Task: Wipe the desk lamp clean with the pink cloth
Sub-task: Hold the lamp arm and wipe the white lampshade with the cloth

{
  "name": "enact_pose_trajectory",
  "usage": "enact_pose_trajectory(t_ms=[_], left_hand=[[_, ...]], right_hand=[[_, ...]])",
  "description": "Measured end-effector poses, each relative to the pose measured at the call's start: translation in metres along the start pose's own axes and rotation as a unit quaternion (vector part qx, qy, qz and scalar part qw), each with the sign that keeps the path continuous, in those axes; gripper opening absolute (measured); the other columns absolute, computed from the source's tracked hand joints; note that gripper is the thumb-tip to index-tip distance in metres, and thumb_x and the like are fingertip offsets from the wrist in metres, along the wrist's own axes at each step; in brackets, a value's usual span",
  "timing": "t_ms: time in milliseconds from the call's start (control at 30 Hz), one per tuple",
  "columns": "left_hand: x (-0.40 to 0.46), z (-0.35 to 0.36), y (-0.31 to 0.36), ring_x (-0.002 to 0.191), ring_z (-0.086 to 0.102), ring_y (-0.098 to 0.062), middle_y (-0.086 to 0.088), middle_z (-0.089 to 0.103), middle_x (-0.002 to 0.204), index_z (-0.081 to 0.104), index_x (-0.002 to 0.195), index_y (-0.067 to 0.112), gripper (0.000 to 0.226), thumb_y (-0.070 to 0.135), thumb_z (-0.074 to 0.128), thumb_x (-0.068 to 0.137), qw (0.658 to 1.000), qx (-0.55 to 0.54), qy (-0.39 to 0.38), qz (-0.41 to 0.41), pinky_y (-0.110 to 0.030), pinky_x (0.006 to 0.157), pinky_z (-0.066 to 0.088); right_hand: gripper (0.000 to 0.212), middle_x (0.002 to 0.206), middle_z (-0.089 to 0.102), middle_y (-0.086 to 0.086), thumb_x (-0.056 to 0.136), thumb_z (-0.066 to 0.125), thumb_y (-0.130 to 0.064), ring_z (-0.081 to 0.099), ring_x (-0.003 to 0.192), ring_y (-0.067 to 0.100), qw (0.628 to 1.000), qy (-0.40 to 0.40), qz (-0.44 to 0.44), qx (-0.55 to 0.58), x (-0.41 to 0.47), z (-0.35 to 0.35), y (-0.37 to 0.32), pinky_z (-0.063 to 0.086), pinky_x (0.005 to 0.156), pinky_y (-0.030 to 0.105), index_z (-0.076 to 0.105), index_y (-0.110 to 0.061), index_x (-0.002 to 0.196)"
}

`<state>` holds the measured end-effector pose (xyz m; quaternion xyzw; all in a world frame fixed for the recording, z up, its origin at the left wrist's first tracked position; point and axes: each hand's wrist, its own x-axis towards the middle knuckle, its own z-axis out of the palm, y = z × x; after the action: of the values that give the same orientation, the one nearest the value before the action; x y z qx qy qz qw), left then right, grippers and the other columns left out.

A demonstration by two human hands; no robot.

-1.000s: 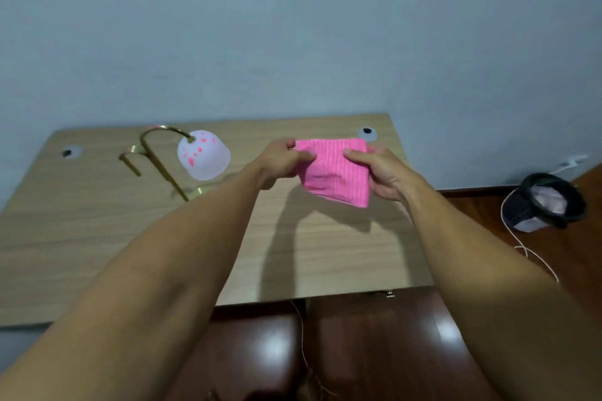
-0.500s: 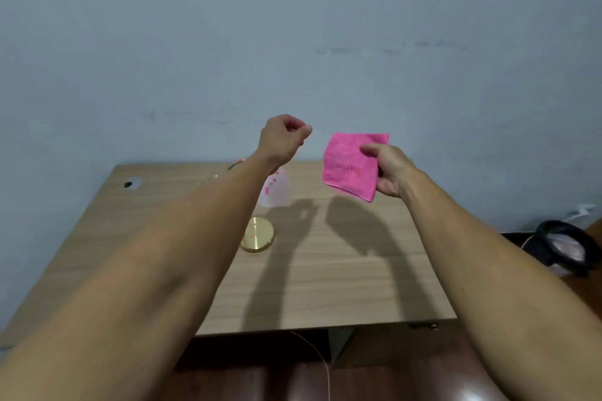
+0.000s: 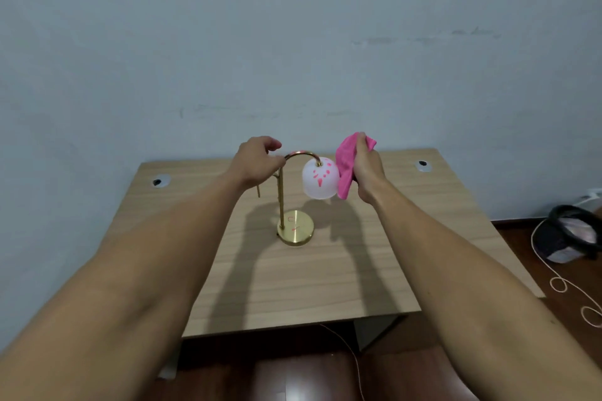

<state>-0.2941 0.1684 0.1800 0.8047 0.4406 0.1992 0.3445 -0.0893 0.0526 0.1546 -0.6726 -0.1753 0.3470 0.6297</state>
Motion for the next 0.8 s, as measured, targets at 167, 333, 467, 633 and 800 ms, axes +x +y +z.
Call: enact_pose_trajectory(t_ms=[167, 333, 467, 633, 800], left_hand=[[0.013, 0.013, -0.018, 0.121, 0.063, -0.021, 0.001, 0.073, 0.124, 0.072, 0.124, 0.02, 0.043, 0.038, 0.076, 0.085, 0.998, 0.045, -0.03, 0.027, -0.042, 0.106, 0.05], [0.031, 0.02, -0.023, 0.099, 0.071, -0.022, 0.003, 0.08, 0.097, 0.08, 0.1, 0.026, 0.023, 0.044, 0.073, 0.087, 0.997, 0.064, -0.024, 0.04, -0.042, 0.098, 0.052], [0.033, 0.023, -0.03, 0.087, 0.066, -0.03, -0.005, 0.074, 0.078, 0.08, 0.092, 0.02, 0.024, 0.041, 0.07, 0.091, 0.995, 0.073, -0.019, 0.07, -0.04, 0.087, 0.051], [0.038, 0.025, -0.038, 0.084, 0.066, -0.036, -0.012, 0.072, 0.075, 0.078, 0.086, 0.014, 0.03, 0.043, 0.069, 0.085, 0.996, 0.042, -0.033, 0.067, -0.046, 0.082, 0.055], [0.039, 0.025, -0.037, 0.086, 0.069, -0.034, -0.011, 0.075, 0.08, 0.079, 0.089, 0.018, 0.029, 0.044, 0.069, 0.084, 0.996, 0.047, -0.036, 0.069, -0.046, 0.084, 0.056]], right_hand=[[0.064, 0.141, 0.064, -0.007, 0.107, 0.021, -0.067, 0.065, 0.104, 0.013, 0.991, -0.077, -0.064, -0.09, -0.012, 0.032, 0.026, 0.06, 0.071, 0.023, 0.058, -0.033, 0.147], [0.054, 0.115, 0.063, -0.035, 0.102, 0.016, -0.07, 0.06, 0.119, 0.019, 0.969, -0.016, -0.171, -0.178, 0.001, 0.049, 0.063, 0.046, 0.084, 0.033, 0.061, -0.062, 0.13], [0.052, 0.125, 0.069, -0.028, 0.109, 0.019, -0.058, 0.058, 0.132, 0.011, 0.972, -0.007, -0.189, -0.143, 0.016, 0.051, 0.076, 0.037, 0.121, 0.052, 0.067, -0.051, 0.128], [0.06, 0.116, 0.074, 0.004, 0.109, 0.02, -0.057, 0.072, 0.101, 0.029, 0.998, 0.054, 0.018, -0.022, 0.019, 0.052, 0.061, 0.058, 0.07, 0.035, 0.07, -0.03, 0.128], [0.049, 0.143, 0.061, -0.007, 0.107, 0.025, -0.06, 0.061, 0.125, 0.015, 0.981, 0.042, -0.155, -0.113, 0.008, 0.055, 0.077, 0.053, 0.101, 0.039, 0.057, -0.048, 0.143]])
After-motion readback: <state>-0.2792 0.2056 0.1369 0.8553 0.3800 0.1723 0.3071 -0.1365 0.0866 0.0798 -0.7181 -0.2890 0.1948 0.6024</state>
